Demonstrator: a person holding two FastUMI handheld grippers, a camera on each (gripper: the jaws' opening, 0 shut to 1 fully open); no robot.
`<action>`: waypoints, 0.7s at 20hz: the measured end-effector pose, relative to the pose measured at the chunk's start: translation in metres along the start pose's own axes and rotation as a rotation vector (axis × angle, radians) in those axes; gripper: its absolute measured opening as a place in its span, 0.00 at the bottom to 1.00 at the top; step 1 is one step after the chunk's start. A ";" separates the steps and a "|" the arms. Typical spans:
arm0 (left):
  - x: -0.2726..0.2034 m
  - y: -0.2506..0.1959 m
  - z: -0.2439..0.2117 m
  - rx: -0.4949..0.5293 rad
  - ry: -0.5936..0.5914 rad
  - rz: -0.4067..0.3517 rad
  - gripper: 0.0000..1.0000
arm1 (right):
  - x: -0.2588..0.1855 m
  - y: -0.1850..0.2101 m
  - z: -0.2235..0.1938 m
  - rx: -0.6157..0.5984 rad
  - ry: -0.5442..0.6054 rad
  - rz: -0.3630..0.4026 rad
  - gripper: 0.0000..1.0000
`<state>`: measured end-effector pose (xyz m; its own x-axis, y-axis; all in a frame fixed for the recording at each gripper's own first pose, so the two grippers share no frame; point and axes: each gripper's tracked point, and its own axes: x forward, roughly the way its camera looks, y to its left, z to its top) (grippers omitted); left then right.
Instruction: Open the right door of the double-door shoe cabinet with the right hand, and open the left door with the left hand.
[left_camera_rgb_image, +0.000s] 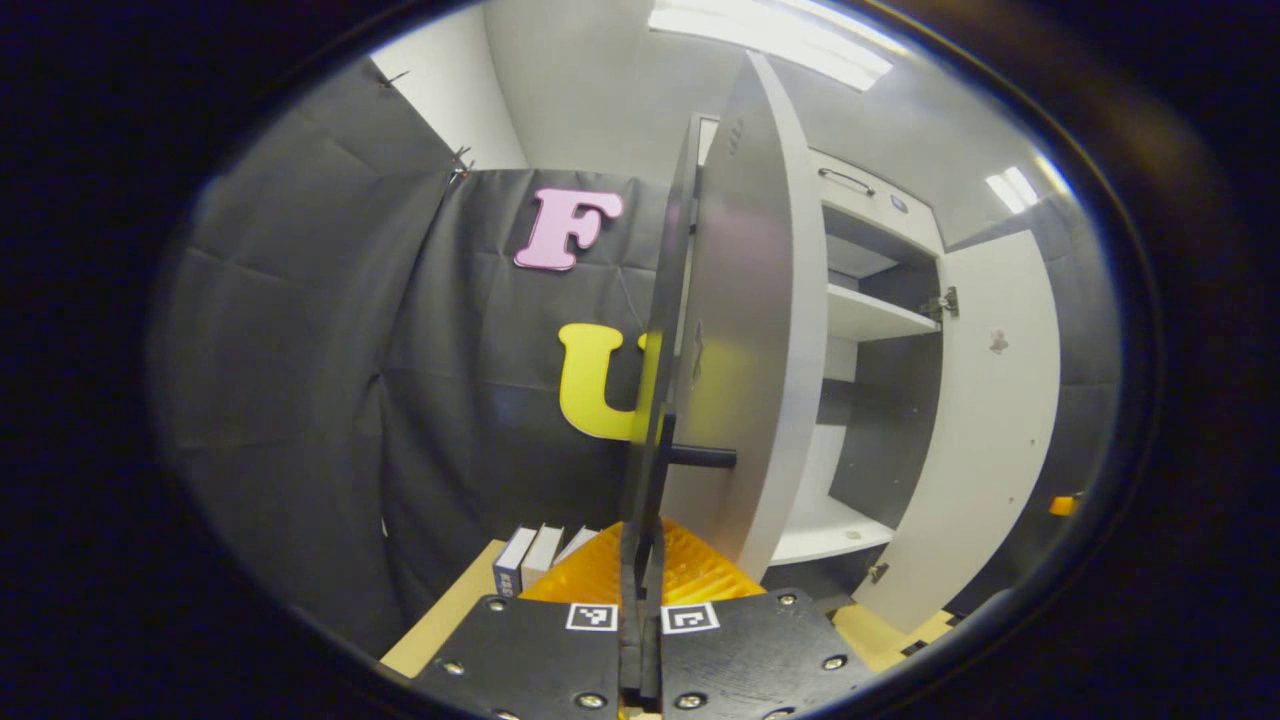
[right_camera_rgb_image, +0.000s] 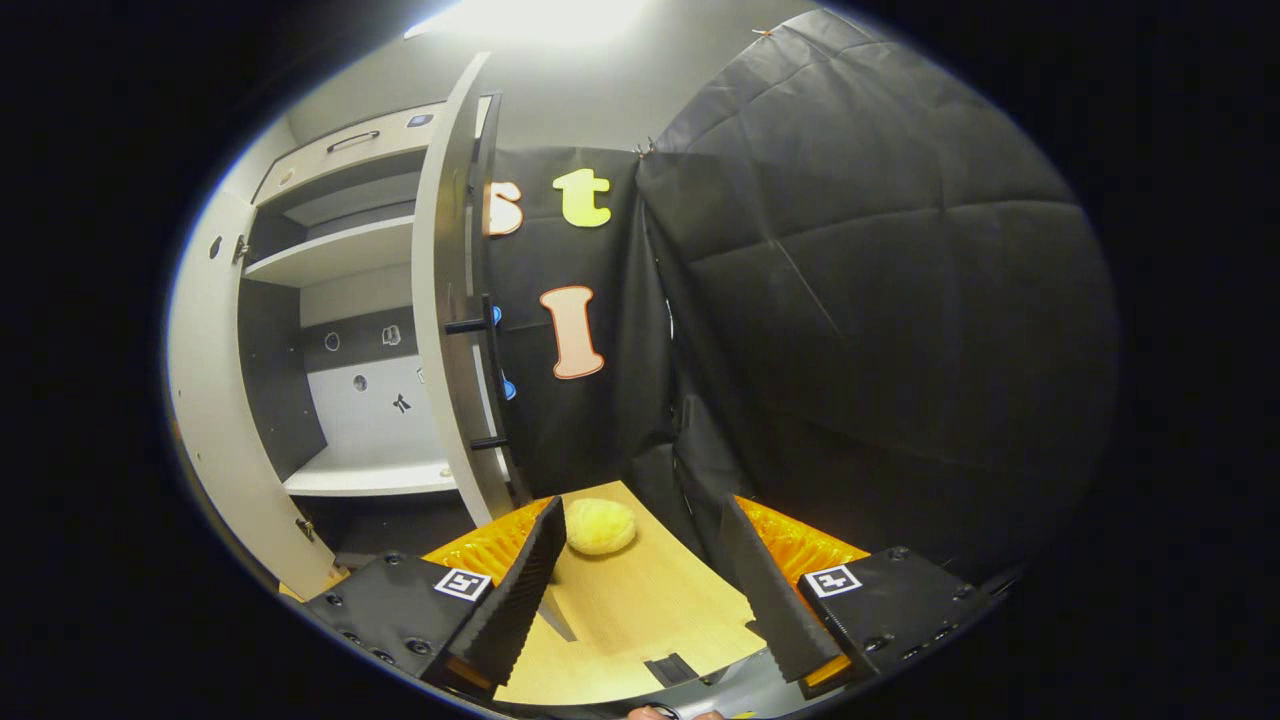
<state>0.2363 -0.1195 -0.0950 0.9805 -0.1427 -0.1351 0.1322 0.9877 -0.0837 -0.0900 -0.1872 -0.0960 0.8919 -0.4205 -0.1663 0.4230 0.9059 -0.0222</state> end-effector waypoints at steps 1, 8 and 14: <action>-0.002 0.000 0.000 0.000 0.004 0.003 0.01 | 0.001 0.000 0.001 0.009 -0.003 0.001 0.98; -0.026 0.004 0.026 0.122 -0.043 0.041 0.08 | -0.006 0.020 0.017 -0.009 0.005 0.038 0.98; -0.063 -0.032 0.050 0.221 -0.139 0.069 0.94 | -0.011 0.061 0.054 -0.052 -0.082 0.174 0.98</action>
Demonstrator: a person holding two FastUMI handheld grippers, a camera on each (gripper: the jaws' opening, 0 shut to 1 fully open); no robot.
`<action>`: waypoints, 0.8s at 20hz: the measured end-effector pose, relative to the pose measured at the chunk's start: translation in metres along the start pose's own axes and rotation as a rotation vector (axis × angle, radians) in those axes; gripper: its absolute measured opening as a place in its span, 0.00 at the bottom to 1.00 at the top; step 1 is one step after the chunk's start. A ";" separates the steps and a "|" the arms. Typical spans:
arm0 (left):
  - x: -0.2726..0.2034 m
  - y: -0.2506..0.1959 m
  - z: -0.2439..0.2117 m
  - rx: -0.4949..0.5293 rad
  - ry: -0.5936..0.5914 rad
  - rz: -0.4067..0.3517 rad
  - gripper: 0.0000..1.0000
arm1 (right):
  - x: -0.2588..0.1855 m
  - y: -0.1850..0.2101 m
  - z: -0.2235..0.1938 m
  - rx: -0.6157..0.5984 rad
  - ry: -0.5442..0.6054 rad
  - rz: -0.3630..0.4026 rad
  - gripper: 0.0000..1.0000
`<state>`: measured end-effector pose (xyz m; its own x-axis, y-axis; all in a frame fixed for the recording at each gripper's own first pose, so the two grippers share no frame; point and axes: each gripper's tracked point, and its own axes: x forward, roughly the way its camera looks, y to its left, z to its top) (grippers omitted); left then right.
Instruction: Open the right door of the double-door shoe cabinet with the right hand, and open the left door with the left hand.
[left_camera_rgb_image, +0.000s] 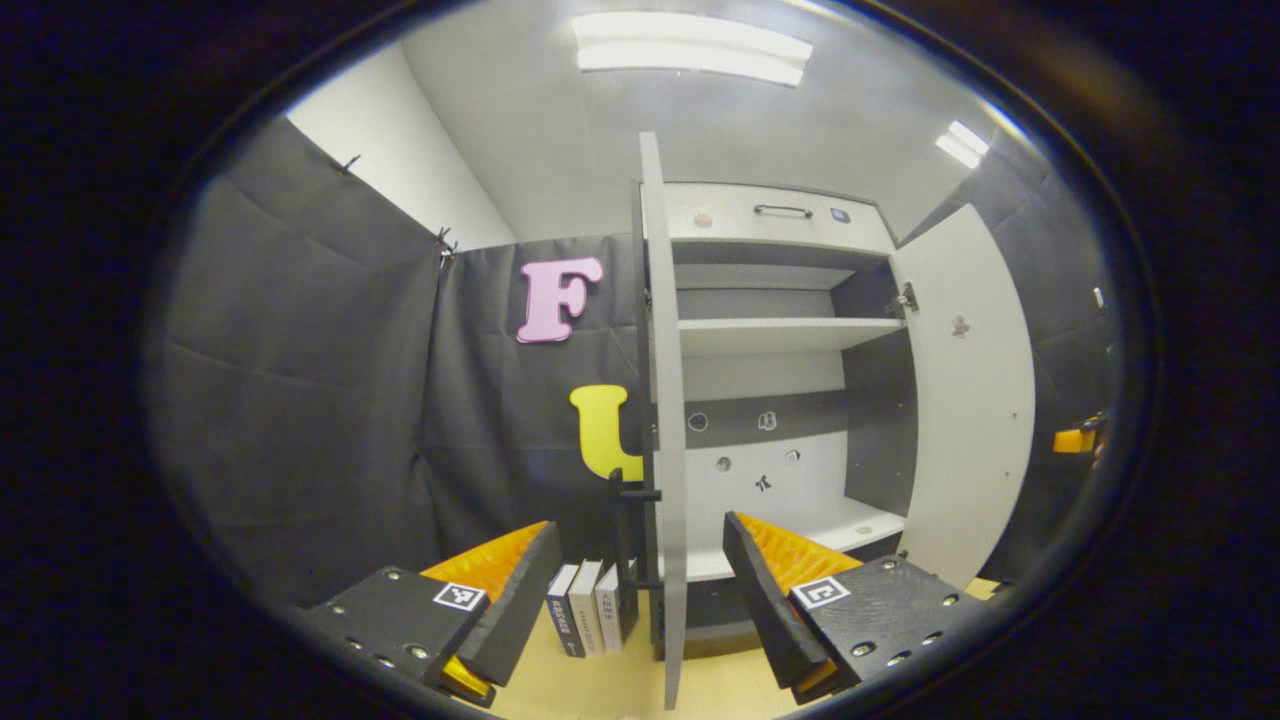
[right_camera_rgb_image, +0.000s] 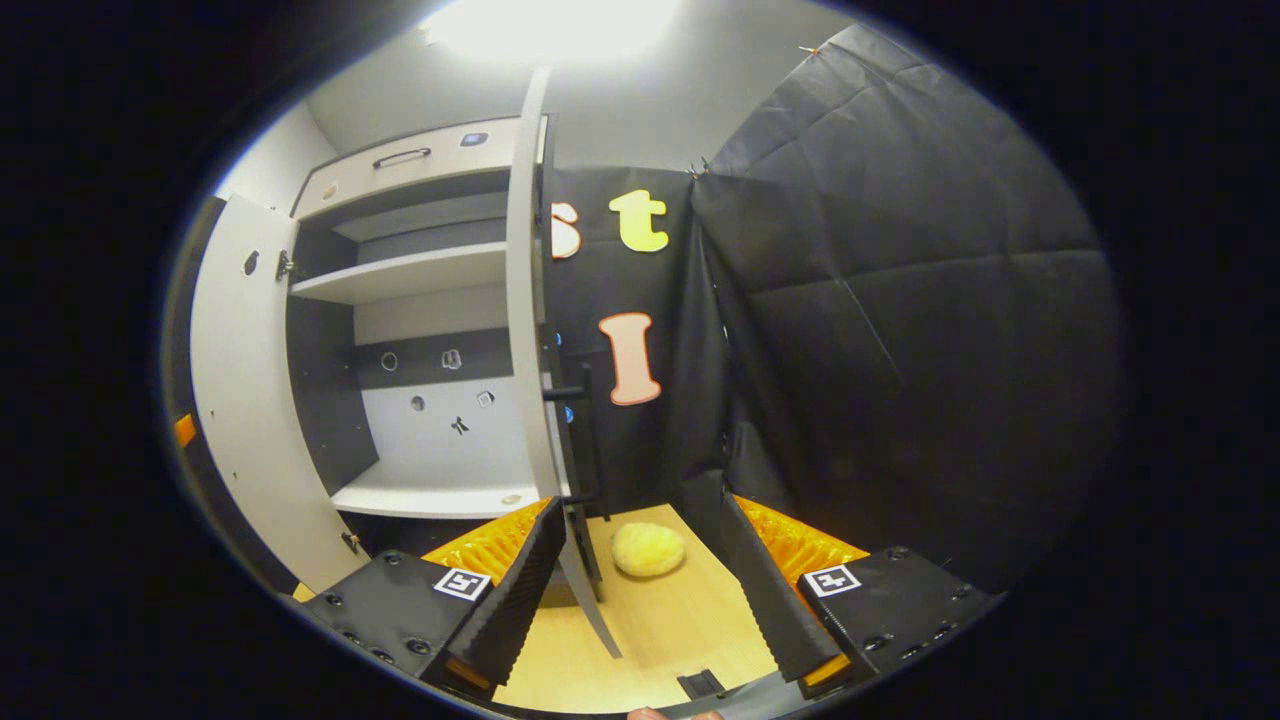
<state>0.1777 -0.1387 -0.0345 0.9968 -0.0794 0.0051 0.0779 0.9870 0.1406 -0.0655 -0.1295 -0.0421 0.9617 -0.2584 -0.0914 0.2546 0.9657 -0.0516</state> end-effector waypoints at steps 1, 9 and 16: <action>-0.008 -0.011 0.005 -0.004 -0.009 -0.002 0.95 | -0.001 0.003 0.010 -0.024 -0.035 0.015 0.98; -0.075 -0.112 -0.001 -0.068 0.070 0.038 0.95 | -0.031 0.017 0.031 -0.038 -0.111 0.253 0.94; -0.126 -0.137 -0.016 -0.091 0.116 0.156 0.94 | -0.032 -0.020 -0.015 -0.081 -0.028 0.320 0.98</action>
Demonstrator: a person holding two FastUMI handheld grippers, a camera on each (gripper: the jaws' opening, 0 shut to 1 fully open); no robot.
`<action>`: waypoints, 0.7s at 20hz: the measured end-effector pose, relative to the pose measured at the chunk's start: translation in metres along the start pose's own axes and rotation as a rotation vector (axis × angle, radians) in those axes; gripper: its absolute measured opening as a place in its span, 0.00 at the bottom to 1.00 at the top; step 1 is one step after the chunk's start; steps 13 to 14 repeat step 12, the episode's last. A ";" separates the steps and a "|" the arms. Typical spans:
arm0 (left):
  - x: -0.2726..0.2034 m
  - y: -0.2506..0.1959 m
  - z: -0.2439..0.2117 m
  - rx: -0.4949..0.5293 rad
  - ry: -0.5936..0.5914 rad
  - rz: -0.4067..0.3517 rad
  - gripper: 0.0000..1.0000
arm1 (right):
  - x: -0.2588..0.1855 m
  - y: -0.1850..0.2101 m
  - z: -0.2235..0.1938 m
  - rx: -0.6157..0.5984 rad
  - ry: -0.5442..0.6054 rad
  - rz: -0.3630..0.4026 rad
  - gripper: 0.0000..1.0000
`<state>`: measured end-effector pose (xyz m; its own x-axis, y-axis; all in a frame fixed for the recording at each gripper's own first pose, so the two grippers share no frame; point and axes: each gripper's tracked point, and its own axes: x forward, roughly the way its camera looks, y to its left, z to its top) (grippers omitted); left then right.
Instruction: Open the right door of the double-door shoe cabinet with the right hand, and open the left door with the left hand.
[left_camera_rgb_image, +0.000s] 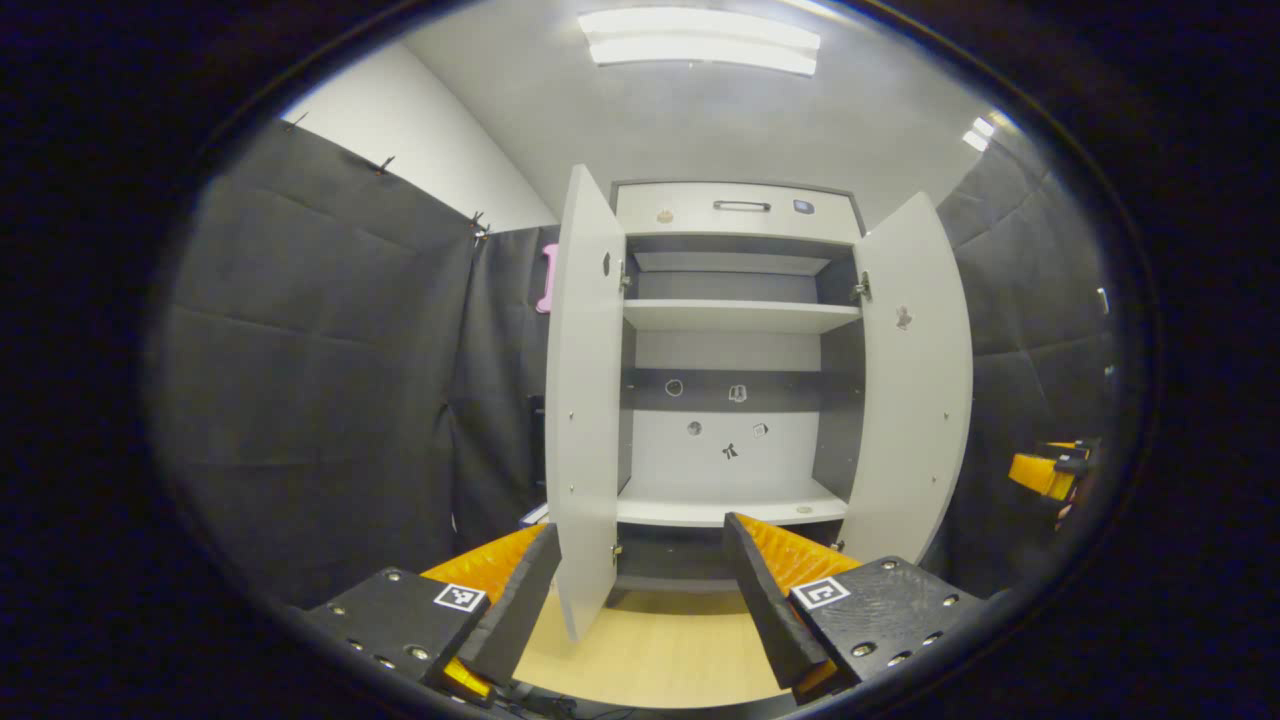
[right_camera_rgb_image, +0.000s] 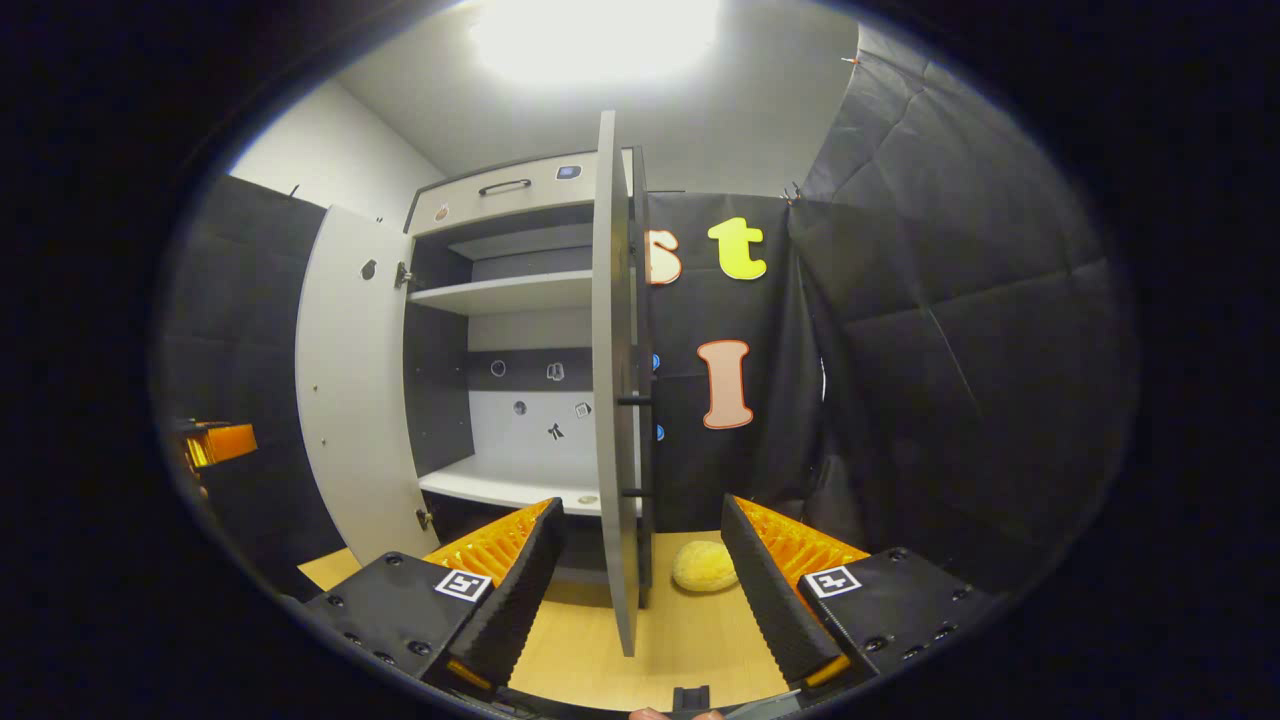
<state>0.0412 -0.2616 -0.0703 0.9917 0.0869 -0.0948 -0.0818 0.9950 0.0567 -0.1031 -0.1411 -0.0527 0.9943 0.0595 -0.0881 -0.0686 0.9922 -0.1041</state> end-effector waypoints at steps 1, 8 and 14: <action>-0.003 -0.003 -0.001 -0.021 0.009 0.012 0.94 | 0.000 -0.001 -0.007 0.005 0.019 0.011 0.98; -0.009 0.003 0.000 0.064 0.045 0.078 0.94 | 0.016 0.000 -0.003 0.053 0.047 0.040 0.98; -0.011 0.004 -0.007 0.095 0.078 0.100 0.95 | 0.030 0.013 0.014 0.035 -0.008 0.034 0.98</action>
